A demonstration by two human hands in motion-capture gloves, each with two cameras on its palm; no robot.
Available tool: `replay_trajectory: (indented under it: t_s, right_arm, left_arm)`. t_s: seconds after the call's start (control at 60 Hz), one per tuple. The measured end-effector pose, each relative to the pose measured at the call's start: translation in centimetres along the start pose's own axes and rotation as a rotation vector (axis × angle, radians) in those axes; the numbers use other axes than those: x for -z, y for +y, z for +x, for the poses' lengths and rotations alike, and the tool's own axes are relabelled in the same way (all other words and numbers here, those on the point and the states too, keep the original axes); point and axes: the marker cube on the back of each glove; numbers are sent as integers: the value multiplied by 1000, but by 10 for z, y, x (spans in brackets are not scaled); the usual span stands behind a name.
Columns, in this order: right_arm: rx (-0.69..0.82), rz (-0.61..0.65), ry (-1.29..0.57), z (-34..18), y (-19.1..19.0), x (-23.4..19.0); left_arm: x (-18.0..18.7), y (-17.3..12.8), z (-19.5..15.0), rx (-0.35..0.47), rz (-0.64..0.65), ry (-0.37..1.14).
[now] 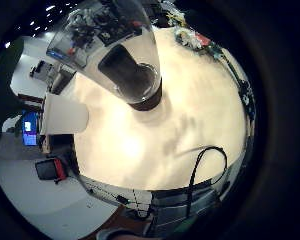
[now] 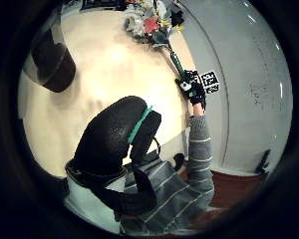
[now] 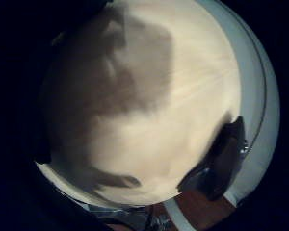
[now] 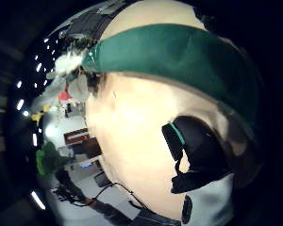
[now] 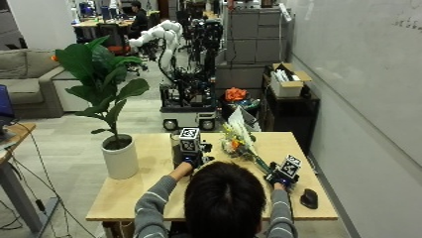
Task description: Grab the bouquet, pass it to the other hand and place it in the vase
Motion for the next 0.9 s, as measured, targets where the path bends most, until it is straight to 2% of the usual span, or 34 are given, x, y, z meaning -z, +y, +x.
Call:
replay_trajectory:
  t_s: [0.033,0.1,0.167,0.183,0.217,0.267,0.317,0.383,0.45,0.483,0.517,0.533,0.6,0.633,0.7,0.75,0.817,0.9]
  right_arm:
    - [-29,65,-6,-2,-4,1]
    - [10,49,-63,-10,2,0]
    - [310,54,-251,-37,0,0]
    - [343,34,-261,-40,2,-1]
    - [239,-4,-184,-32,5,-3]
    - [-1,60,-20,-19,-1,-2]
    - [-29,171,76,-19,-11,1]
    - [-94,345,244,-13,-21,15]
    - [-68,314,274,-18,-9,20]
    - [-74,327,264,-18,-6,24]
    - [-96,384,248,-18,-8,30]
    - [-108,415,240,-18,-9,33]
    - [-124,581,194,-17,-25,47]
    - [-141,634,167,-14,-33,53]
    - [-177,611,87,-10,-32,56]
    - [-145,626,-34,-19,-30,64]
    - [-110,562,-171,-30,-16,72]
    - [-66,584,-337,-47,-16,93]
  left_arm:
    - [1,6,1,-3,-25,6]
    - [4,17,5,-11,-87,45]
    - [1,22,5,-8,-133,44]
    - [1,23,4,-7,-142,43]
    - [0,23,5,-13,-153,49]
    - [0,23,6,-10,-165,60]
    - [-1,21,7,-7,-161,62]
    - [1,12,5,-4,-94,45]
    - [3,10,5,-7,-99,53]
    - [5,14,10,-42,-139,98]
    - [7,19,18,-94,-182,165]
    - [8,20,19,-96,-196,174]
    - [11,23,8,19,-237,84]
    - [12,23,6,40,-255,68]
    - [15,19,5,45,-248,69]
    - [18,11,5,45,-207,83]
    - [30,14,6,86,-256,121]
    - [45,6,14,80,-270,223]
